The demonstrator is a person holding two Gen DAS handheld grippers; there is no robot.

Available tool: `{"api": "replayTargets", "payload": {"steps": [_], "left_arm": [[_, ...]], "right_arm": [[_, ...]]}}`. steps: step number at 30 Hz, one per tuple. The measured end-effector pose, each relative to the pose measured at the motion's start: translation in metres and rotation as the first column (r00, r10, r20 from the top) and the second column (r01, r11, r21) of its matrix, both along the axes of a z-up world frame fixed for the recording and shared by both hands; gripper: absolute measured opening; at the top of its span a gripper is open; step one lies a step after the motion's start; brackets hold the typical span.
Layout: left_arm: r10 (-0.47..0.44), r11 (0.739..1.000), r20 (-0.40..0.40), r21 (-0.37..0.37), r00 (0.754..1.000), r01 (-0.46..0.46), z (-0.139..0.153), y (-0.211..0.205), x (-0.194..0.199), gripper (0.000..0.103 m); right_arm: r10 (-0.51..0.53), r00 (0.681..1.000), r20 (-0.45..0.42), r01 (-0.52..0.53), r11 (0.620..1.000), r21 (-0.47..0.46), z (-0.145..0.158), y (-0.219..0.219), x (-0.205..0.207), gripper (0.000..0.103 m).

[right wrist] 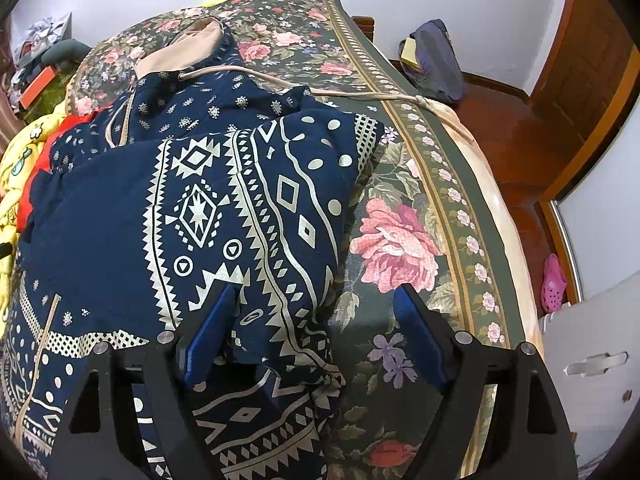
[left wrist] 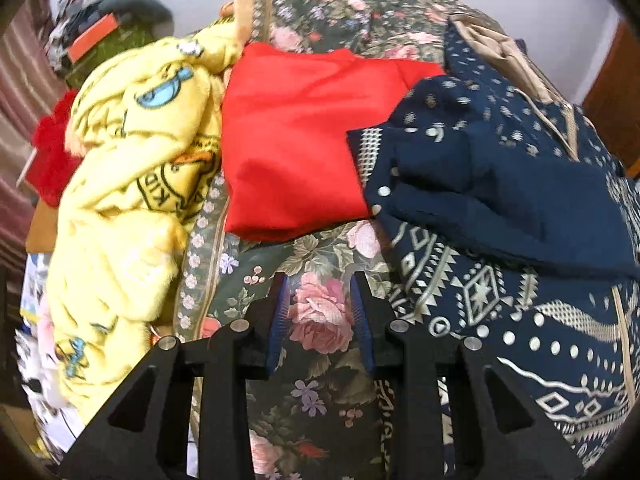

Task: Fold large clothes
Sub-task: 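Grasp the beige hood edge with the left gripper while the right gripper grasps the garment side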

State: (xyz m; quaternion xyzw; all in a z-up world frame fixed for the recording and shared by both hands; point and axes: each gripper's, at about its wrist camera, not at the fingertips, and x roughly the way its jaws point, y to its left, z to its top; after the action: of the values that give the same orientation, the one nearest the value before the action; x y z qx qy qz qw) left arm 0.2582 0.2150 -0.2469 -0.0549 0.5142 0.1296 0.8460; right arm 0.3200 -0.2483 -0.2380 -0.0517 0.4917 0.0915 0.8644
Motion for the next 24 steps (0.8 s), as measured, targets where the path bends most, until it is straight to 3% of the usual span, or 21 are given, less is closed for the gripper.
{"api": "replayTargets", "payload": {"steps": [3,7,13,24], "left_arm": [[-0.043,0.999,0.033,-0.012,0.999,0.044,0.015,-0.009,0.004,0.033],[-0.097,0.994,0.1,-0.034,0.99,0.101,0.039,-0.027,0.019,0.046],[-0.175,0.982,0.17,-0.04,0.97,0.185,0.069,-0.057,0.056,0.053],[-0.336,0.942,0.252,0.076,0.907,0.328,0.116,-0.116,0.123,0.063]], "right_arm": [[-0.001,1.0,-0.014,0.001,1.0,-0.014,0.003,0.002,0.001,0.079],[0.017,1.0,-0.012,-0.018,0.998,-0.061,0.012,0.01,0.002,0.079],[0.089,0.993,0.079,-0.079,0.989,-0.122,0.044,0.027,0.002,0.079],[0.175,0.948,0.266,-0.161,0.984,-0.074,0.117,0.074,0.048,0.079]]}}
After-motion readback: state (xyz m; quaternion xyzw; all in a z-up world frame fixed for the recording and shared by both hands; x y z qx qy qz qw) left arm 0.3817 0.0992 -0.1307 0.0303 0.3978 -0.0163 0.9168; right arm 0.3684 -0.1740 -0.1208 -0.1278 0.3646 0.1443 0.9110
